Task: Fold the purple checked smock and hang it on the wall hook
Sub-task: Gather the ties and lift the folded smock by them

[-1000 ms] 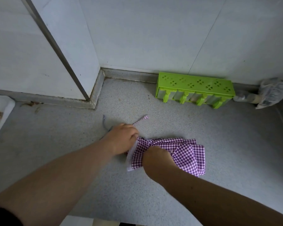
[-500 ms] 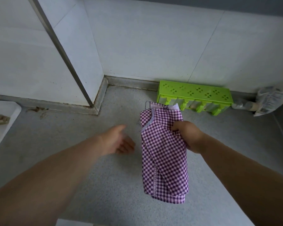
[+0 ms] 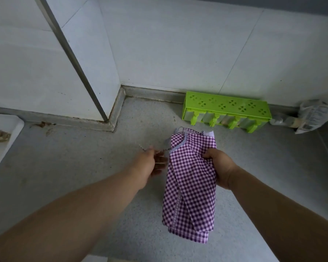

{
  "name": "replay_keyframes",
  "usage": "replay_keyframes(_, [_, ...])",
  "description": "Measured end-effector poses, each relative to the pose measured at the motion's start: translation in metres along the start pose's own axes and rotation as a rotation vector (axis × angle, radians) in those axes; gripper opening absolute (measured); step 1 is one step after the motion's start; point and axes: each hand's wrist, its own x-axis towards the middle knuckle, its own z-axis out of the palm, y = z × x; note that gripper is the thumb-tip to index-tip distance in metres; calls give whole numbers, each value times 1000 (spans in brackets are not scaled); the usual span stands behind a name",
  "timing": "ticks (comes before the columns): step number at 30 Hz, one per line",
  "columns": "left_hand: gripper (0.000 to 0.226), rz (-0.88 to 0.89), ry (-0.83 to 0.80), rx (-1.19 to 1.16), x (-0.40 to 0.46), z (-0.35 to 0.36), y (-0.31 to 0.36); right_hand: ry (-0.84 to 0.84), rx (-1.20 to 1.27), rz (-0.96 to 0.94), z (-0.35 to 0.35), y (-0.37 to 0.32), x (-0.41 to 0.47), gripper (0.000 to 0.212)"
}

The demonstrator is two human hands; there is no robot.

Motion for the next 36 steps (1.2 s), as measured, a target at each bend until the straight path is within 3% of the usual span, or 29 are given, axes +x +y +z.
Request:
replay_keyframes(2, [58, 153, 2, 223, 2, -13, -9, 43, -27, 19, -5, 4, 10, 29])
replay_keyframes(5, [47, 515, -41, 609, -3, -22, -14, 67, -101, 56, -11, 16, 23, 22])
replay_keyframes(9, [51, 1067, -35, 1048, -5, -27, -11, 109, -308, 69, -8, 29, 35, 39])
replay_keyframes(11, [49, 1383, -190, 1308, -6, -21, -7, 125, -424, 64, -3, 32, 36, 39])
replay_keyframes(13, [37, 1536, -420, 1570, -12, -4, -2, 138, -497, 55, 3, 33, 37, 39])
replay_keyframes(14, [34, 1486, -517, 1668, -18, 8, 0, 150, -530, 58, 5, 34, 39, 41])
replay_keyframes(16, [39, 1198, -606, 1747, -25, 31, -1, 153, -593, 51, 11, 33, 41, 49])
replay_keyframes(19, [45, 653, -534, 1479, -19, 53, -3, 117, -685, 45, 13, 33, 41, 65])
replay_keyframes(21, [44, 485, -476, 1390, -11, 62, -3, 138, -742, 58, 6, 32, 38, 71])
replay_keyframes(24, [48, 442, -425, 1484, -9, 75, -2, 162, -752, 93, -11, 33, 43, 61])
replay_keyframes(27, [51, 481, -391, 1578, -10, 87, -5, 131, -807, 32, -24, 38, 42, 34])
replay_keyframes(33, [58, 482, -311, 1716, 0, 93, -14, 171, -1188, -106, -32, 51, 47, 38])
replay_keyframes(36, [59, 456, -287, 1752, 0, 101, -15, 190, -1204, -56, -31, 53, 40, 40])
